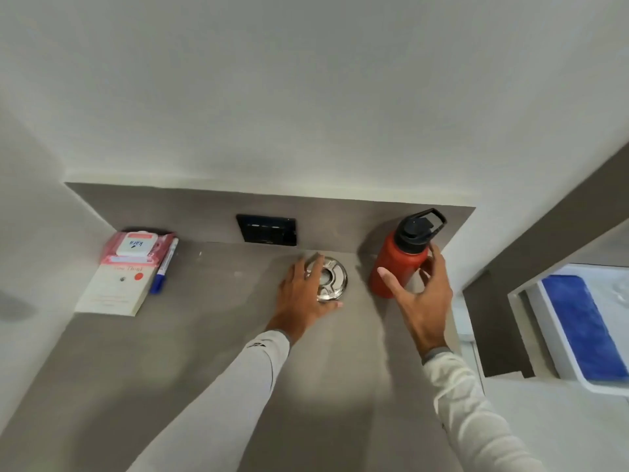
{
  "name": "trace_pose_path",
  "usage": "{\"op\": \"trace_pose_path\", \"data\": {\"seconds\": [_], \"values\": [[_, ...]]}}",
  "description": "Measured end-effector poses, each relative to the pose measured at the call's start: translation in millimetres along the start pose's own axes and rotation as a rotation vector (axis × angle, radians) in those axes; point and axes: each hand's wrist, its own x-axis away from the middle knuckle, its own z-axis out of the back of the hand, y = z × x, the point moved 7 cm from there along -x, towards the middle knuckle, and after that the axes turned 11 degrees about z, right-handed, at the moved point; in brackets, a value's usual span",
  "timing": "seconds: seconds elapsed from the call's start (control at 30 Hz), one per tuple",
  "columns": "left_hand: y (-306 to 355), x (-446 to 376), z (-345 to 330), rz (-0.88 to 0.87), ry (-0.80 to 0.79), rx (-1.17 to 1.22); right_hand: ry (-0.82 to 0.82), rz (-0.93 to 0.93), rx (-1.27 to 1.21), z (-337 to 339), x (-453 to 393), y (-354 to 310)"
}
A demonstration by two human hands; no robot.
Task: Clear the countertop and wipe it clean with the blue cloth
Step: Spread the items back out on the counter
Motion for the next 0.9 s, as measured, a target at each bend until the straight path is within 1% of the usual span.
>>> {"op": "trace_pose_path", "data": {"seconds": [0.07,0.1,0.13,0.17,0.23,0.3,0.4,0.5,0.53,0.6,0.7,0.8,0.9], "values": [[-21,17,6,0.035,0.064,0.023,0.151,-0.046,0.022,6,32,2],[-40,27,11,0.067,0.094,0.028,0.183,-0.037,0.033,1,51,-1],[-60,36,18,0.094,0.127,0.028,0.163,-0.008,0.039,-9,68,-7],[-81,43,30,0.112,0.171,0.025,0.094,0.025,0.034,-25,83,-15],[-132,54,62,0.171,0.271,0.011,-0.144,0.101,0.008,-74,108,-39],[-185,55,96,0.248,0.337,-0.028,-0.378,0.191,0.016,-130,125,-66],[-254,44,138,0.396,0.353,-0.073,-0.612,0.257,0.051,-206,126,-99],[-304,28,161,0.459,0.311,-0.106,-0.772,0.280,0.095,-273,115,-127],[-312,23,164,0.459,0.301,-0.099,-0.811,0.280,0.113,-290,111,-133],[-323,12,163,0.389,0.283,-0.107,-0.868,0.270,0.148,-322,105,-146],[-335,2,139,0.400,0.081,-0.263,-0.923,0.267,0.203,-353,99,-157],[-326,1,124,0.373,0.079,-0.203,-0.931,0.267,0.244,-367,99,-161],[-304,2,101,0.331,0.088,-0.225,-0.887,0.236,0.259,-368,104,-158]]}}
